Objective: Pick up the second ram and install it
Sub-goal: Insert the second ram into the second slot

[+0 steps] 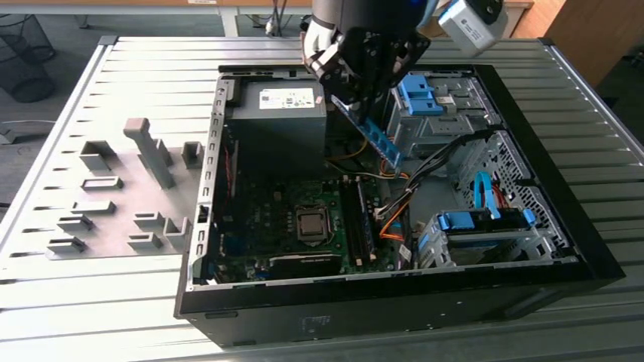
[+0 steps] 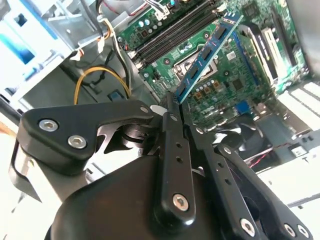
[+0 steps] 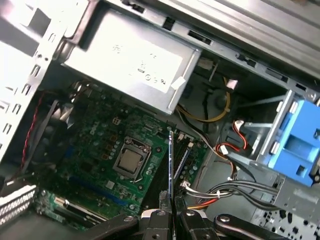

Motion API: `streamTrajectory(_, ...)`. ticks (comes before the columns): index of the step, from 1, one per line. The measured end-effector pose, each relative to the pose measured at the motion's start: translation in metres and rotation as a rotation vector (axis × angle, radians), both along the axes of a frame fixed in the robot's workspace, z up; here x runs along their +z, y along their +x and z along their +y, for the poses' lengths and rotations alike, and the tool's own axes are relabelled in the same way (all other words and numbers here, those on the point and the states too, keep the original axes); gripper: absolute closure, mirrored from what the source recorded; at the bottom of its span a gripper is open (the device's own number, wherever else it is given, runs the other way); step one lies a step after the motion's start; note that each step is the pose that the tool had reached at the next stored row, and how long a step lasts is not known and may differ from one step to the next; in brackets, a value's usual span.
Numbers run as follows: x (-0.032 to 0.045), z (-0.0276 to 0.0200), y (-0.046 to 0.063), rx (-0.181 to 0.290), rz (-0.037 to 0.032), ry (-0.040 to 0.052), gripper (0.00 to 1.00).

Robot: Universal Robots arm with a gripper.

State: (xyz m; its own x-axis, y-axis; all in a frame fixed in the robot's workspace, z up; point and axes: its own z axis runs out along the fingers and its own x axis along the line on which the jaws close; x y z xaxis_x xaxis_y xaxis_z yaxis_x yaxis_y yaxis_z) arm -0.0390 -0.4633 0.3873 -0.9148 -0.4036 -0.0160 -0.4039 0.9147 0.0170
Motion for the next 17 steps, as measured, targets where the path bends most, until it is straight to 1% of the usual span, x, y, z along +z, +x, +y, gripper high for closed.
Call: streamTrajectory(17, -0.0063, 0.0, 0.0, -0.31, 0.0, 0.0, 0.86)
